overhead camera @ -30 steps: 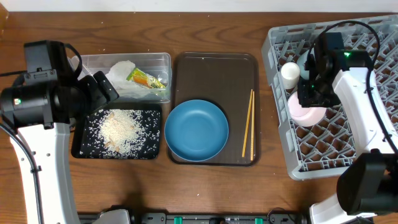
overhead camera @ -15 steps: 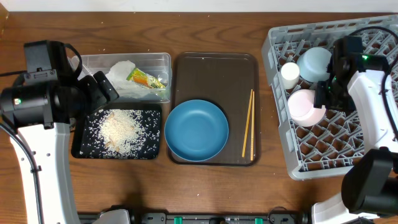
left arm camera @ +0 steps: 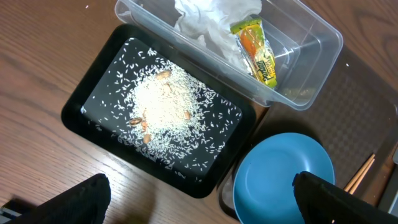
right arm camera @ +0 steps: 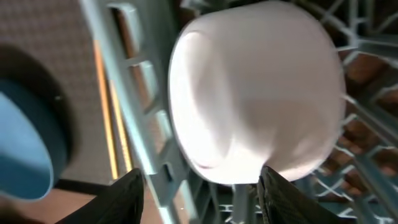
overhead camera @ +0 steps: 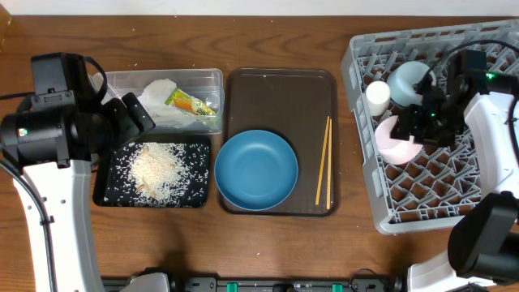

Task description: Sort waste into correct bins and load items into the dishwasher rack

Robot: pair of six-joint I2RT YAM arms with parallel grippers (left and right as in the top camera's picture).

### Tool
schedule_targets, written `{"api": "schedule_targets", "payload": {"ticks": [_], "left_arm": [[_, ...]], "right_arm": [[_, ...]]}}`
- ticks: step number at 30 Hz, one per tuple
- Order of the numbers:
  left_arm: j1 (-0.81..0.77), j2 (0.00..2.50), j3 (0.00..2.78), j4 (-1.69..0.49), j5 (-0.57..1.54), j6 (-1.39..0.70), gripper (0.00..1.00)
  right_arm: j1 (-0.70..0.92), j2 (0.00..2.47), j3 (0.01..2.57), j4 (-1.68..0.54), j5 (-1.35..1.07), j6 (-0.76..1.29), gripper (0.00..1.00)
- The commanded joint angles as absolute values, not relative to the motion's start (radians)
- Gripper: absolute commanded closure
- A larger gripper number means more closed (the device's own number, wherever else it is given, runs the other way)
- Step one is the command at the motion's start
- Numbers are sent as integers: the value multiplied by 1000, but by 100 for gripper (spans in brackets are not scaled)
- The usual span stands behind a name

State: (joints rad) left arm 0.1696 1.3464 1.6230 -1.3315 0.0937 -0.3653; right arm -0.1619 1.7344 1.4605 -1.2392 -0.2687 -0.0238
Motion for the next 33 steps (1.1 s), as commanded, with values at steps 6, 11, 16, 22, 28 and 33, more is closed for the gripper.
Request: {"api": "schedule_targets", "payload": {"ticks": [6, 11, 16, 22, 28, 33], "left_arm": [[175, 1348, 1624, -1334, 78, -360, 4], [175, 1348, 1624, -1334, 78, -360, 4], [175, 1348, 1624, -1334, 78, -360, 4], [175, 1348, 1624, -1334, 78, -360, 4], [175, 1348, 1624, -1334, 78, -360, 4], [175, 1348, 1624, -1334, 78, -360, 4]], "right_arm": [[-156, 1734, 1459, -1223, -275, -38, 43], [-135, 1734, 1459, -1240, -353, -113, 45], [-114, 1737, 1458, -1264, -191, -63, 44], [-113, 1737, 1458, -1268, 101, 113, 43], [-105, 1736, 1459, -1268, -35, 62, 40], [-94, 1726, 1467, -1261, -53, 44, 38]]}}
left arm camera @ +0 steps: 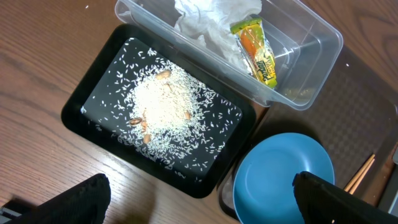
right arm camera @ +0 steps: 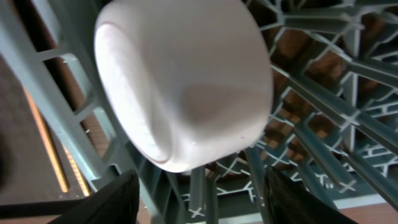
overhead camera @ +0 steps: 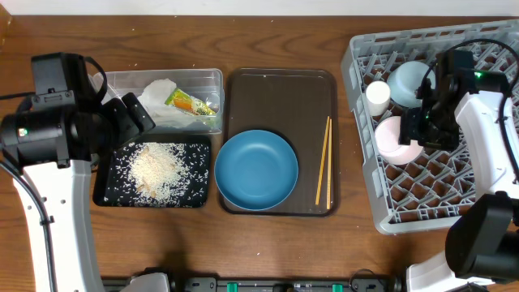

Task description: Sort waste into correct bins and load items into the dishwasher rack

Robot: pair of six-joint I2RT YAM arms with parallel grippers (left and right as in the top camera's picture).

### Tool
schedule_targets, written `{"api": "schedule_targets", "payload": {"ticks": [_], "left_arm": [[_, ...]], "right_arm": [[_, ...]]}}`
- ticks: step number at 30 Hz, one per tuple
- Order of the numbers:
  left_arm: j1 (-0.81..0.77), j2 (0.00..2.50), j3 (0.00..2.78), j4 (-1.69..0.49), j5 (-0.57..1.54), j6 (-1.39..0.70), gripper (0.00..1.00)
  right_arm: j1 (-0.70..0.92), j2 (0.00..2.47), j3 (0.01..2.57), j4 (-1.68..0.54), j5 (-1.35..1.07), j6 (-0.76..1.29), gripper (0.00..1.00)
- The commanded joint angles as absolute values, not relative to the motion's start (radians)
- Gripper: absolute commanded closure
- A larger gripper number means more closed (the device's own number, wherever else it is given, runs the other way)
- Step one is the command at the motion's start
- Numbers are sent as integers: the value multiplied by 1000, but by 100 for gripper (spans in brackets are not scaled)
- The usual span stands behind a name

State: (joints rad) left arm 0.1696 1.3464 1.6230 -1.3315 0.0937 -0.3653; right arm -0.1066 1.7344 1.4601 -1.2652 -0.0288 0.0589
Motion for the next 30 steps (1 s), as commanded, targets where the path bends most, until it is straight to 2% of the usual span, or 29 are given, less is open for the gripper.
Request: {"api": "schedule_targets", "payload": {"ticks": [1, 8, 12, 14, 17, 18, 30], "left_arm": [[175, 1348, 1624, -1334, 78, -360, 4], [175, 1348, 1624, -1334, 78, -360, 4], [175, 1348, 1624, -1334, 78, -360, 4], [175, 1348, 1624, -1334, 78, -360, 4], [175, 1348, 1624, -1334, 78, -360, 4], [175, 1348, 1624, -1334, 78, -360, 4], [175, 1348, 1624, -1334, 78, -360, 4]], "right_arm": [[-90, 1726, 1475, -1261, -54, 44, 38], [-9, 1723, 1496, -1274, -121, 9, 36], [66, 1724, 1483, -1246, -120, -51, 40], [94, 1724, 1473, -1217, -100, -58, 45], [122, 1730, 1455, -1169, -63, -57, 66], [128, 1734, 1448, -1159, -60, -57, 69], [132, 1739, 1367, -1068, -53, -58, 70]]}}
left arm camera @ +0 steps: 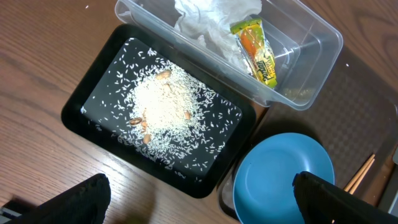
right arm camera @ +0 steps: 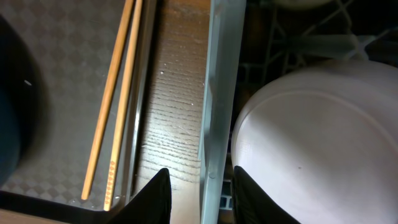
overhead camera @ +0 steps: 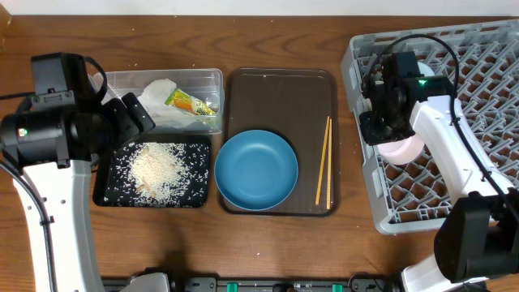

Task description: Sort waste into correct bins and load items into the dishwasher rack

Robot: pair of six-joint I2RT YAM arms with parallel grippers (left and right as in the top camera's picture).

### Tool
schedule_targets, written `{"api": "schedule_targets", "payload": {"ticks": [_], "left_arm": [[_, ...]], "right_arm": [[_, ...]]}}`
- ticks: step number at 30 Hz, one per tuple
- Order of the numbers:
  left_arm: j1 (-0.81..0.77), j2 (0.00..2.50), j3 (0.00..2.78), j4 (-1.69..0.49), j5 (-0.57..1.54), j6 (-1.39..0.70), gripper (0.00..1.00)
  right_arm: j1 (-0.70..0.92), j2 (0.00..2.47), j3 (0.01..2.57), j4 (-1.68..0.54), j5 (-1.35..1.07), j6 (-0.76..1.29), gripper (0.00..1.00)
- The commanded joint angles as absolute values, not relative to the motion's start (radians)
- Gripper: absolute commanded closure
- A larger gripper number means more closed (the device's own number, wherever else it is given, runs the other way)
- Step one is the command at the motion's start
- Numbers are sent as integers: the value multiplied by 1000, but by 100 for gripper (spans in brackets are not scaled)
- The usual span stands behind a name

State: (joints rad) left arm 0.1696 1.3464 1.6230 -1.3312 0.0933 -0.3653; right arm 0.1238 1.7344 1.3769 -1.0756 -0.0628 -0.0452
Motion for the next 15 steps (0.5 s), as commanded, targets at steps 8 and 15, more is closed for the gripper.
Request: {"api": "schedule_targets", "payload": {"ticks": [8, 15], "left_arm": [[175, 1348, 1624, -1334, 78, -360, 4], [175, 1348, 1624, -1334, 77, -360, 4]], "right_arm": [[132, 1739, 1331, -1036, -53, -57, 76], [132, 1739, 1287, -1003, -57, -55, 84]]}}
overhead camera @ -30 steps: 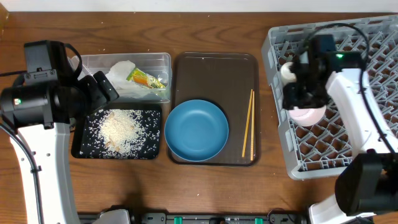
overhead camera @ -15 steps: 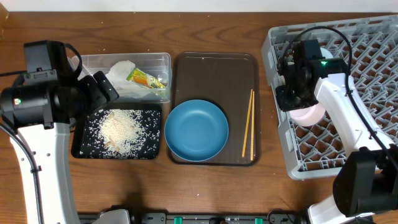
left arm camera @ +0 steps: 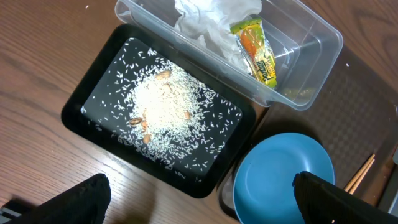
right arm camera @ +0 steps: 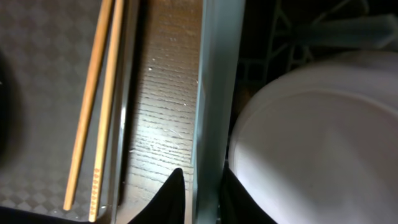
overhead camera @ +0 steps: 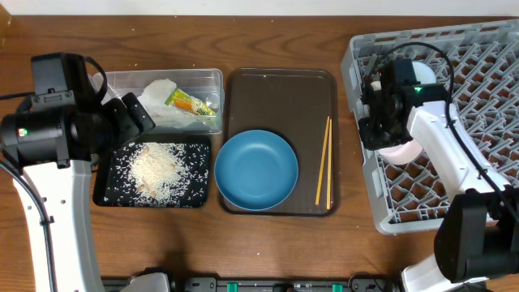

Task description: Sort waste into correct bins and load items into the dishwasher rack

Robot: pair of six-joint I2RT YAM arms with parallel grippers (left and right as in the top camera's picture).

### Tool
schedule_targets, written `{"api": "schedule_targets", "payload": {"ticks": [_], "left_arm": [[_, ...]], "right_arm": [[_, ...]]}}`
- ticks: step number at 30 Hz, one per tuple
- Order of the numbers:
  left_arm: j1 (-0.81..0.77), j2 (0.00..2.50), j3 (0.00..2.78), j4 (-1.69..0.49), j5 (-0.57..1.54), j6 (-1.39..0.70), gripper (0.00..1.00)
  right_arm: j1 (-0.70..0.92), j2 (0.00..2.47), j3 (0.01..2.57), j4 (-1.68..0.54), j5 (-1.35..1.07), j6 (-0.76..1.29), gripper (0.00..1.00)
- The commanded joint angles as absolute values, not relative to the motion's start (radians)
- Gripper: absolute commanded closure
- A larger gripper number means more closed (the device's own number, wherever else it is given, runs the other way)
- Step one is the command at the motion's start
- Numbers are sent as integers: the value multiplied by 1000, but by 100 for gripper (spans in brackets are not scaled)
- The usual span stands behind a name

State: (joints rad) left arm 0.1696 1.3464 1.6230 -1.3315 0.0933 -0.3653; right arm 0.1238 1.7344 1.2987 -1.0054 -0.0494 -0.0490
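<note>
My right gripper (right arm camera: 205, 200) (overhead camera: 375, 130) straddles the left wall of the grey dishwasher rack (right arm camera: 210, 74) (overhead camera: 454, 191), one finger outside and one inside, shut on that wall. A pale pink bowl (right arm camera: 311, 137) (overhead camera: 403, 148) lies in the rack just inside the inner finger. Two wooden chopsticks (right arm camera: 93, 106) (overhead camera: 324, 162) and a blue bowl (overhead camera: 255, 170) (left arm camera: 283, 177) rest on the brown tray (overhead camera: 280, 97). High over the table's left side, my left gripper (left arm camera: 199, 205) (overhead camera: 130, 113) hangs wide open and holds nothing.
A clear bin (overhead camera: 207, 77) (left arm camera: 323, 37) holds crumpled tissue (left arm camera: 211, 15) and a yellow-green wrapper (left arm camera: 258, 53). In front of it a black tray (overhead camera: 109, 191) (left arm camera: 81, 106) carries spilled rice (overhead camera: 158, 169). My right arm hides the rack's back-left cells.
My right gripper's fingers have drawn in from a wider stance and now pinch the rack's left wall. The left arm and everything on the table are unchanged.
My right gripper first hovered open over the pink bowl lying in the rack, and stayed open above it at the second moment. Then it stood at the rack's left wall, open astride it. Now it is shut on that wall. The left arm never moved.
</note>
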Motion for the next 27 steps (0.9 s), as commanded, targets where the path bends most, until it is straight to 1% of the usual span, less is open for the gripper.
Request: {"api": "schedule_targets", "payload": {"ticks": [1, 3, 9, 13, 18, 23, 27], "left_arm": [[175, 1348, 1624, -1334, 78, -360, 4], [175, 1348, 1624, -1334, 78, -360, 4], [175, 1348, 1624, -1334, 78, -360, 4], [175, 1348, 1624, -1334, 78, -360, 4], [175, 1348, 1624, -1334, 78, -360, 4], [175, 1348, 1624, -1334, 78, -360, 4], [175, 1348, 1624, -1334, 78, -360, 4]], "right_arm": [[133, 1739, 1287, -1002, -59, -48, 84], [132, 1739, 1288, -997, -71, -33, 85], [131, 1739, 1288, -949, -175, 34, 94], [132, 1739, 1288, -928, -200, 82, 98], [131, 1739, 1288, -924, -199, 121, 99], [132, 1739, 1288, -910, -200, 226, 99], [132, 1739, 1288, -892, -213, 269, 99]]}}
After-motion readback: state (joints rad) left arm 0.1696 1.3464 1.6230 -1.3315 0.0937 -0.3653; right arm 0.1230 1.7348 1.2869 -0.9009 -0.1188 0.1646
